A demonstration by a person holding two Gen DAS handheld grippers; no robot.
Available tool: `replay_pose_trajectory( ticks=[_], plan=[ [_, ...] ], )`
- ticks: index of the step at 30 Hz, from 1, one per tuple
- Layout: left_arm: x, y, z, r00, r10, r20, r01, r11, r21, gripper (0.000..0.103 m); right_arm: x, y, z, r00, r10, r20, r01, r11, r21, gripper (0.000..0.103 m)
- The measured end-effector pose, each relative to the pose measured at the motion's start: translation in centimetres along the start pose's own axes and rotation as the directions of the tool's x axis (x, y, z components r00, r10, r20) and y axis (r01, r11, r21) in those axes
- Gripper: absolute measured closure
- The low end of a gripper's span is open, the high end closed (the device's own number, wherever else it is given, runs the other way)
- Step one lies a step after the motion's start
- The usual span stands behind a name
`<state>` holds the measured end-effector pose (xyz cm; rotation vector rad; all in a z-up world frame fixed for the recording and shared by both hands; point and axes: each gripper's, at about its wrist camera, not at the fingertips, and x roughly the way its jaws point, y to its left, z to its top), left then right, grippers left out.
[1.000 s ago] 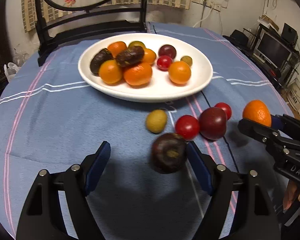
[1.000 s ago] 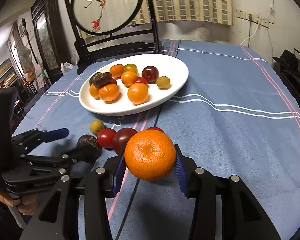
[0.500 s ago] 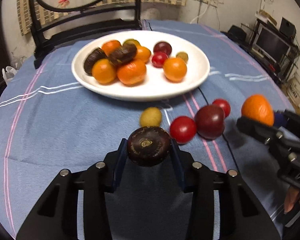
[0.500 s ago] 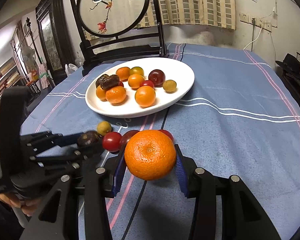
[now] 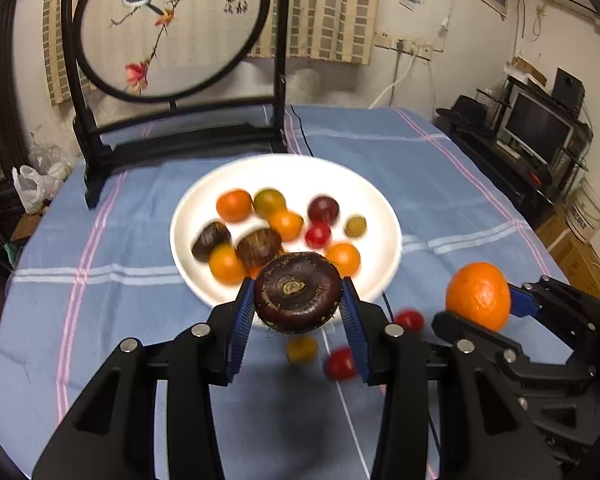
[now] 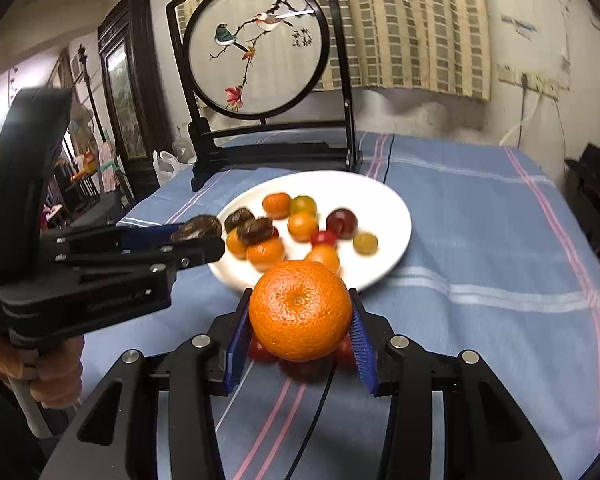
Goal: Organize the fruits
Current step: 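Grasp a tangerine with the right tool while the left tool grasps a mangosteen, then place the tangerine and mangosteen on the white plate, opening both tools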
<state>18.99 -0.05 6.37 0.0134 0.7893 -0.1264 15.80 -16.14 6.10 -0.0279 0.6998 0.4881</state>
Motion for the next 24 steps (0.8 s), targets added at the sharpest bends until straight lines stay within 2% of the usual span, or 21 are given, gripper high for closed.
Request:
replay_pose_trajectory(
  ticks=[4, 9, 14, 21, 24],
  plan=[
    [1.9, 1.2, 2.6, 0.999, 0.036, 0.004, -0.036, 0.999, -0.016, 0.061, 2.1, -0.7, 2.4, 1.0, -0.013, -0.002, 0.013, 1.0, -0.02, 0.057],
    [6.2, 2.8, 5.2, 0.996, 0.084, -0.04, -0.085, 0.995, -0.046, 0.061, 7.0, -2.1, 4.2, 0.998, -0.015, -0.06, 0.015, 1.0, 0.001, 0.057],
    [9.7, 3.8, 5.8, 0.992, 0.095, -0.085, -0.101, 0.993, -0.068, 0.061, 11.2, -3.1, 5.0, 0.994, -0.013, -0.108, 0.016, 0.999, 0.031, 0.057],
    [12.4, 4.0, 5.4, 0.988, 0.079, -0.131, -0.09, 0.992, -0.085, 0.061, 13.6, -3.1, 4.6, 0.99, -0.011, -0.14, 0.02, 0.998, 0.057, 0.055],
    [11.9, 3.7, 5.3, 0.99, 0.079, -0.12, -0.089, 0.992, -0.084, 0.052, 12.9, -3.2, 4.6, 0.992, -0.017, -0.129, 0.024, 0.998, 0.057, 0.05]
  ],
)
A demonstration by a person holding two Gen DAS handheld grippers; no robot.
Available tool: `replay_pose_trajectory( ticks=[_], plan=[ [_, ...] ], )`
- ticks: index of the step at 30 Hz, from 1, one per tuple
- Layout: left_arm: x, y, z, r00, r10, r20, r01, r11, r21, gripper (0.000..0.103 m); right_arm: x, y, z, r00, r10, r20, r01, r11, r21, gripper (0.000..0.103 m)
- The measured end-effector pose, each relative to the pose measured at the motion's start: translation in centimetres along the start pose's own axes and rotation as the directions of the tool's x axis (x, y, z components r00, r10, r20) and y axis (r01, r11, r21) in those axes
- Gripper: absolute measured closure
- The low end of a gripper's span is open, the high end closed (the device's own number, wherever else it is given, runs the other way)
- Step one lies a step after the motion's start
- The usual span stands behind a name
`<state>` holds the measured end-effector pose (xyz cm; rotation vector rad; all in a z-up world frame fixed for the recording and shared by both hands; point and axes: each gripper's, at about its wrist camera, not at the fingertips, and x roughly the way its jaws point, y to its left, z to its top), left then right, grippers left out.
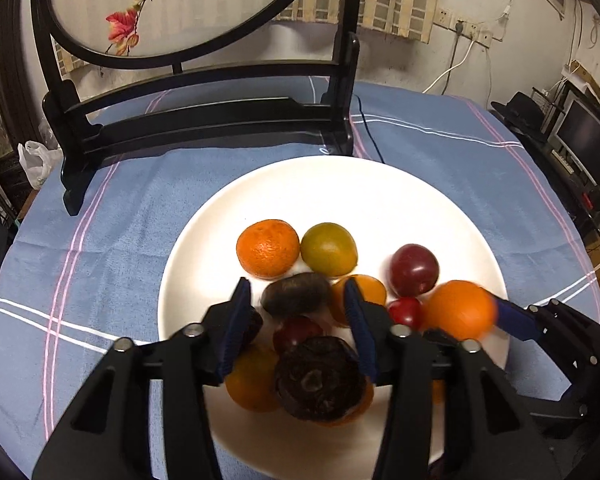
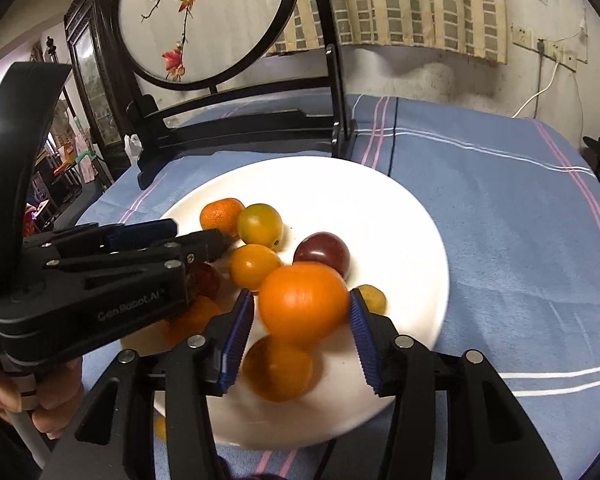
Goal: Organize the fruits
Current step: 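Place the tangerine and mangosteen on the white plate, opening both tools, then grasp a dark red plum with the right tool while the left tool grasps a red tomato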
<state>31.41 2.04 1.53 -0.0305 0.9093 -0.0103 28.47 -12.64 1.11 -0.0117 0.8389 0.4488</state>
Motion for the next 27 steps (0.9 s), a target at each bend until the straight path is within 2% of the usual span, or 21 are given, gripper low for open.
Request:
replay_pose_trajectory(
  ticks=[5, 11, 18, 27],
  plan=[
    [-2.5, -0.1, -0.4, 0.999, 0.002, 0.043, -0.002, 1.0, -0.003, 0.046, -2.6, -0.2, -0.4, 0.999, 0.012, 0.044, -0.013, 1.0, 0.01, 0.048],
    [-6.0, -0.3, -2.6, 0.997, -0.004, 0.074, 0.004, 1.0, -0.007, 0.041, -5.7, 1.0, -2.7, 0.999, -0.012, 0.05, 0.015, 0.998, -0.057, 0.048],
    [-8.9, -0.4, -7.2, 0.997, -0.009, 0.073, 0.01, 1.0, -0.017, 0.037, -8.6, 1.5, -6.6, 0.999, -0.027, 0.037, 0.03, 0.997, -0.072, 0.048],
    [-9.5, -1.3, -12.9, 0.998, -0.01, 0.056, 0.009, 1.0, 0.012, 0.033, -10.1, 2.4, -11.1, 1.0, -0.022, -0.014, 0.021, 0.998, -0.064, 0.048]
  ],
)
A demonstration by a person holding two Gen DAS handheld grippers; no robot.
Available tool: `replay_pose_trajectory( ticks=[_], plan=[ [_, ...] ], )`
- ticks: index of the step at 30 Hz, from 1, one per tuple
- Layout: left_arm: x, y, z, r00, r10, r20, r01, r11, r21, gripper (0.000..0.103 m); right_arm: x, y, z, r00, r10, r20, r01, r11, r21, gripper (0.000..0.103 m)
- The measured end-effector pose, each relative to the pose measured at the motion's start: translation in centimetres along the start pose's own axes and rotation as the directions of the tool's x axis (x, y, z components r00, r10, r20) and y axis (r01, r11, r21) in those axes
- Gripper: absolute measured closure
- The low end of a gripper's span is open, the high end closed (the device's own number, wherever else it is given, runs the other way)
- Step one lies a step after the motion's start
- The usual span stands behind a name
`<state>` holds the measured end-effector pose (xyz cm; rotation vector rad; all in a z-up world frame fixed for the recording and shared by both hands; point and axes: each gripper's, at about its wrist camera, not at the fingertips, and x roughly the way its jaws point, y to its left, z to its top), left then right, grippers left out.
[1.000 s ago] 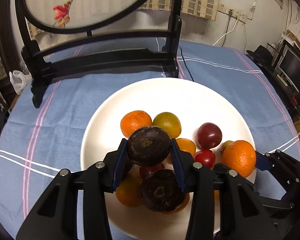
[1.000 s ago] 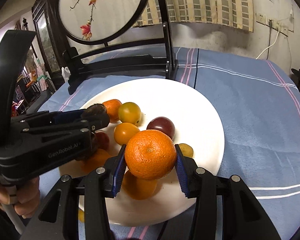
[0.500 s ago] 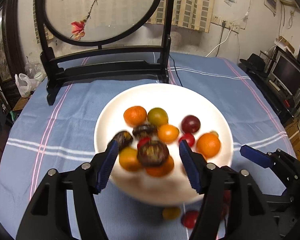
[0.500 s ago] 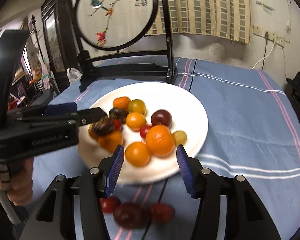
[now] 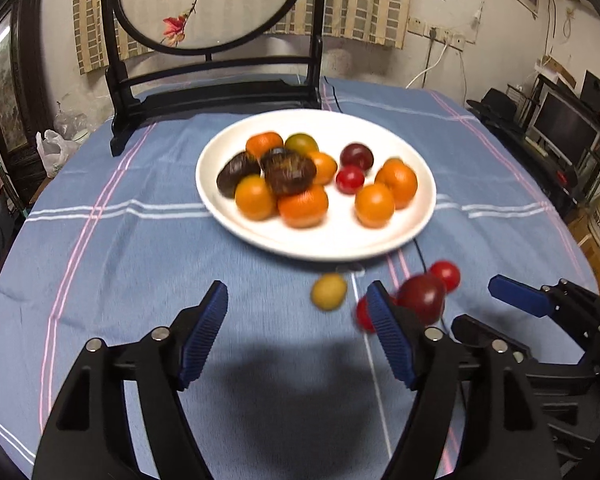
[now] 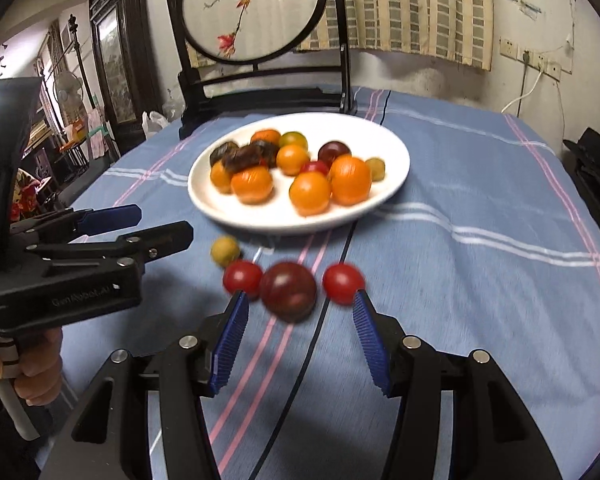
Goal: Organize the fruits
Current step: 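Grasp a dark red plum with the right tool while the left tool grasps a red tomato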
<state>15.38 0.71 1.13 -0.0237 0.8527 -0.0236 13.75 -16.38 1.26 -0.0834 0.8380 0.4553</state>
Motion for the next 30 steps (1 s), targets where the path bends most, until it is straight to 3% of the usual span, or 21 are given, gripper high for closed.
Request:
replay_pose_trajectory(
  ticks=[13, 19, 24, 30],
  plan=[
    [2.6, 2.8, -1.4, 0.998, -0.03, -0.054, 0.026, 0.996, -0.082, 0.033, 4.1, 1.6, -1.2, 0.992, -0.041, -0.119, 0.035, 0.998, -0.05, 0.047],
    [2.3, 4.2, -1.0, 0.997, -0.055, -0.049, 0.048, 0.988, -0.146, 0.03, 5.5, 1.5, 0.2, 0.993, -0.029, -0.111, 0.024, 0.999, -0.039, 0.048],
    [2.6, 4.7, -0.9, 0.996, -0.062, -0.057, 0.052, 0.984, -0.171, 0.029, 6.1, 0.9, 1.3, 0.995, 0.01, -0.103, -0.01, 1.0, -0.001, 0.063],
    [2.8, 3.6, -1.2, 0.995, -0.077, -0.07, 0.067, 0.99, -0.126, 0.029, 4.9, 0.0, 0.9, 0.995, 0.043, -0.093, -0.039, 0.998, 0.053, 0.064]
  ],
)
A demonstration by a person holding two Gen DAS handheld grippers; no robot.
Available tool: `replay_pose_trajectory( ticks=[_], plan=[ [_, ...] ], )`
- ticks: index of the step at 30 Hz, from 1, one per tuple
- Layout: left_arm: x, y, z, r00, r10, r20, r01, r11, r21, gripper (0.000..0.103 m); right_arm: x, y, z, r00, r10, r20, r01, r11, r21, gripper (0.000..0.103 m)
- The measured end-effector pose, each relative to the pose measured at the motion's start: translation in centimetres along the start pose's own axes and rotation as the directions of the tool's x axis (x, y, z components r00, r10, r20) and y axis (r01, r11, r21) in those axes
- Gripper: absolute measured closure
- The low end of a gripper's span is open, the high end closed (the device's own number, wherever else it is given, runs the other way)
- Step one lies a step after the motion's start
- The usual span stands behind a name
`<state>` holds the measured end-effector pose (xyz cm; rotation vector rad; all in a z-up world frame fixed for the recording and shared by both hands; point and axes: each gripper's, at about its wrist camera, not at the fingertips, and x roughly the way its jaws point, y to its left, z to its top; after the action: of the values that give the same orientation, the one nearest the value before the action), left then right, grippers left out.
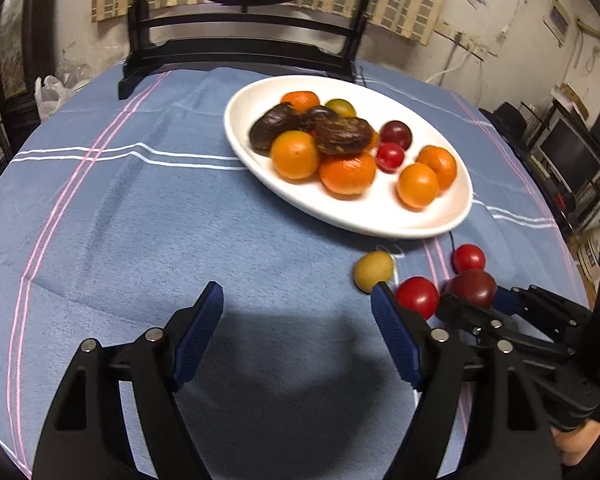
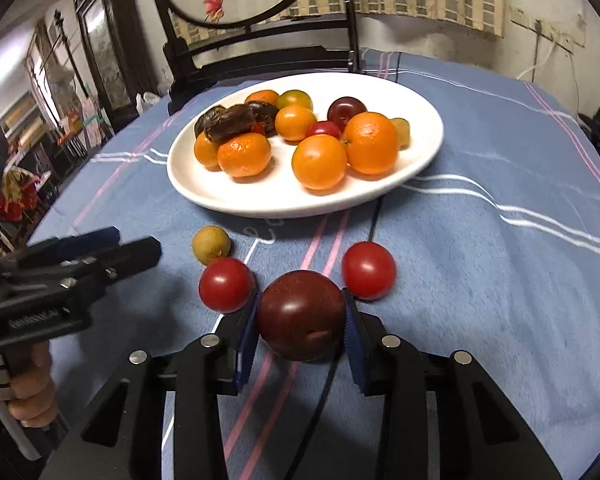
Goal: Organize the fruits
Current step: 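Grasp a dark red plum with the right tool while the left tool grasps a red tomato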
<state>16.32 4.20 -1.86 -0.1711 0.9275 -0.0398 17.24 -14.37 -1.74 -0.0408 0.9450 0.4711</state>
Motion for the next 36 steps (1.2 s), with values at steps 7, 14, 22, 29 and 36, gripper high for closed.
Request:
replay_pose_trajectory(
  ticks=[7, 14, 22, 29, 36],
  plan=[
    [0.3, -3.2, -1.7, 0.999, -0.035, -0.03, 0.038, 0.993, 0.112, 0.029, -2.6, -2.3, -1.3, 0.999, -0.021, 0.048, 0.018, 0.998, 0.068, 0.064],
    [1.2, -6.4, -3.0, 0.998, -0.023, -0.062, 0.035, 0.979, 0.2, 0.048, -4.5, -4.4, -1.6, 0.993, -0.042, 0.106, 0.03, 0.993, 0.115, 0.064],
    [2.9, -8.9, -2.0, 0.997, 0.023, -0.074, -0.006, 0.975, 0.22, 0.048, -6.6, -5.3, -1.4, 0.987, -0.01, 0.159, -0.013, 0.989, 0.145, 0.064],
    [3.7, -9.7, -0.7, 0.995, 0.071, -0.071, -0.055, 0.978, 0.2, 0.072, -7.1, -5.1, -1.3, 0.985, 0.016, 0.171, -0.04, 0.99, 0.135, 0.064],
    [1.9, -7.4, -1.3, 0.995, 0.026, -0.094, -0.01, 0.986, 0.164, 0.073, -6.4, -4.6, -1.4, 0.988, 0.01, 0.154, -0.028, 0.993, 0.119, 0.064]
  ],
)
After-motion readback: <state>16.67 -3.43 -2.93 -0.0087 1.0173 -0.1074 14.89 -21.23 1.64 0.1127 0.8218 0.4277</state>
